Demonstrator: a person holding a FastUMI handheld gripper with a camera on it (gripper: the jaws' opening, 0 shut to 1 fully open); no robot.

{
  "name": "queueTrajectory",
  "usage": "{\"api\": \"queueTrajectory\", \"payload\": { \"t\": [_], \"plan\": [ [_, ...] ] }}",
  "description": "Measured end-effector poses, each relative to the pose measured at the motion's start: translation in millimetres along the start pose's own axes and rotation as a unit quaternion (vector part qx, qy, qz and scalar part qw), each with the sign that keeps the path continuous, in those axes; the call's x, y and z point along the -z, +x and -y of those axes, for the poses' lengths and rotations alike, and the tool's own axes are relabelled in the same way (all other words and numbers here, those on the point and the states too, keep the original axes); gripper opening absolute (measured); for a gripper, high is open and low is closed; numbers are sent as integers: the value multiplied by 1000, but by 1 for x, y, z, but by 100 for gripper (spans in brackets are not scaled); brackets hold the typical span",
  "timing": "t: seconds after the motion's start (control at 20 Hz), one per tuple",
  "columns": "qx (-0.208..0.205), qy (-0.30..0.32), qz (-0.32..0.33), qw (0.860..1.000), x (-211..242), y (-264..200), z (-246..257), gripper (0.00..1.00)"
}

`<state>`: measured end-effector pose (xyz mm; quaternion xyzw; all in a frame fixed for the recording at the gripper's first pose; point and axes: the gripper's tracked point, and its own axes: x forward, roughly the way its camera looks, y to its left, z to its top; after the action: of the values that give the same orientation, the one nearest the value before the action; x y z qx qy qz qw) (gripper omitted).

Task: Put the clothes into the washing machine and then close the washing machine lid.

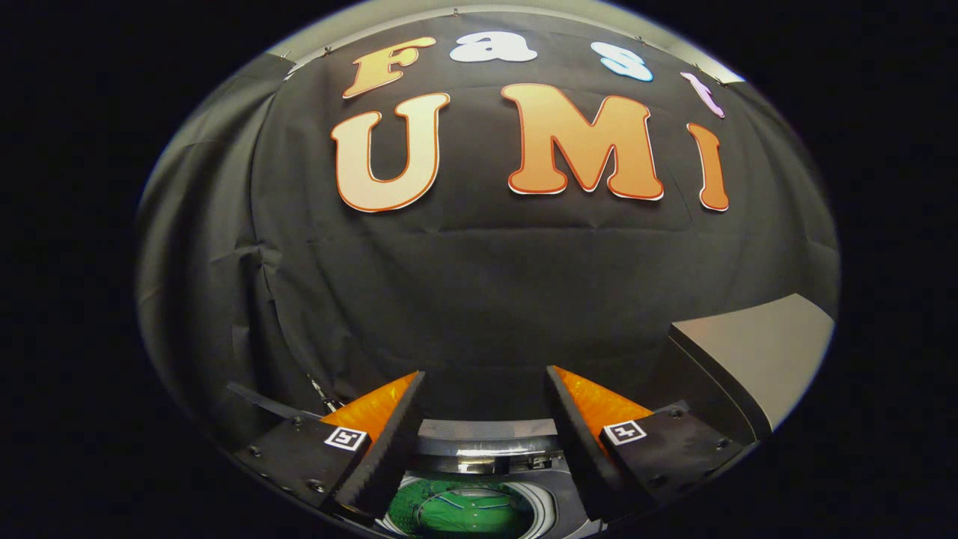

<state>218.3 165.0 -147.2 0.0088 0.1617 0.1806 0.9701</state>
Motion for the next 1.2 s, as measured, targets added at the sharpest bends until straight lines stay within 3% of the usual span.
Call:
{"api": "queueTrajectory", "payload": {
  "t": [0.65,0.95,1.2],
  "plan": [
    [3,1,-2,1000,51,-50,3,99],
    [9,0,-78,997,141,-56,10,99],
    [-4,-6,-96,995,153,-54,-1,99]
  ]
}}
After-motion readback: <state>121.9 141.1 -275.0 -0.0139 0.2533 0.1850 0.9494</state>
